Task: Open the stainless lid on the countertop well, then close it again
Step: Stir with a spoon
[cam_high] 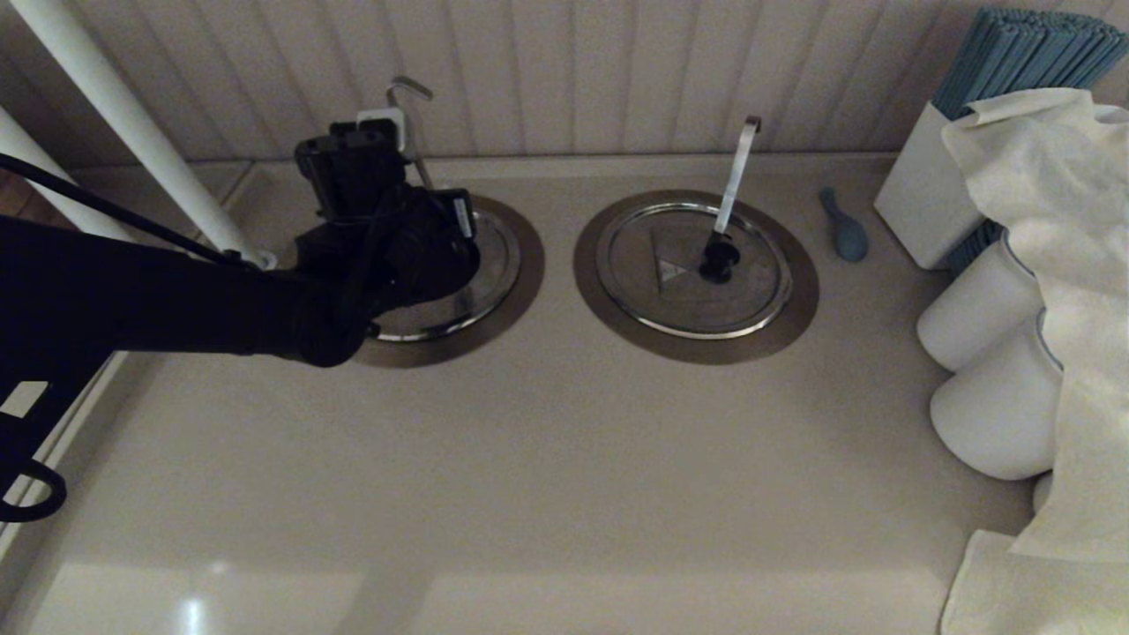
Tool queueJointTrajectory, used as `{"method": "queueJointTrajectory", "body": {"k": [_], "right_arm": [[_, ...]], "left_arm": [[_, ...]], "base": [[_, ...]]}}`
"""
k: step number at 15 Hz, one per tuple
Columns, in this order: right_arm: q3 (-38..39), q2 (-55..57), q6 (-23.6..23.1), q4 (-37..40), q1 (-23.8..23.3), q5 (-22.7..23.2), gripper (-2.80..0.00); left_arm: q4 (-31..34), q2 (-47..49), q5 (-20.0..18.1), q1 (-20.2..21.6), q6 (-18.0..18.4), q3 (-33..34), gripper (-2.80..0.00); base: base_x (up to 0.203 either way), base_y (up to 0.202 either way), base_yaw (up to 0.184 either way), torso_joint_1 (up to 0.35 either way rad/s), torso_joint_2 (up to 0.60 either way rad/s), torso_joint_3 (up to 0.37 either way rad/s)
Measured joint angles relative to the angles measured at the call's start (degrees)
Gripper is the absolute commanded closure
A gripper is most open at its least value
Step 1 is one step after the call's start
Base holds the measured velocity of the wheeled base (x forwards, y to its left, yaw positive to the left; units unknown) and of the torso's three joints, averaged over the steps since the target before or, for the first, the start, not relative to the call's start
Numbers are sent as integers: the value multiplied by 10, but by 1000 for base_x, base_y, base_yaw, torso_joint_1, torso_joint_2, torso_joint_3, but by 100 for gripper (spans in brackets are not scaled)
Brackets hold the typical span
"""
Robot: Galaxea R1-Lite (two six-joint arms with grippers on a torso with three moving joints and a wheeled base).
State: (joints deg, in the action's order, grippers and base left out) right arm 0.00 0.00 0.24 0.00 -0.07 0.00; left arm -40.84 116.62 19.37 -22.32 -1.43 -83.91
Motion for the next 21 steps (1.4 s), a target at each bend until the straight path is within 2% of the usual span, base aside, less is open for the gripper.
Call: {"method": "queueJointTrajectory", "body": {"k": [19, 20, 21], "right_arm": [[0, 0, 0, 0, 0, 0, 0], [0, 0, 0, 0, 0, 0, 0], [0, 0, 0, 0, 0, 0, 0]], "left_arm": [[9, 4, -14, -1, 0, 4, 0], [9, 6, -14, -1, 0, 3, -280], [9, 7, -14, -1, 0, 2, -280]], "base": [[0, 0, 0, 0, 0, 0], [0, 0, 0, 0, 0, 0], [0, 0, 0, 0, 0, 0]]}}
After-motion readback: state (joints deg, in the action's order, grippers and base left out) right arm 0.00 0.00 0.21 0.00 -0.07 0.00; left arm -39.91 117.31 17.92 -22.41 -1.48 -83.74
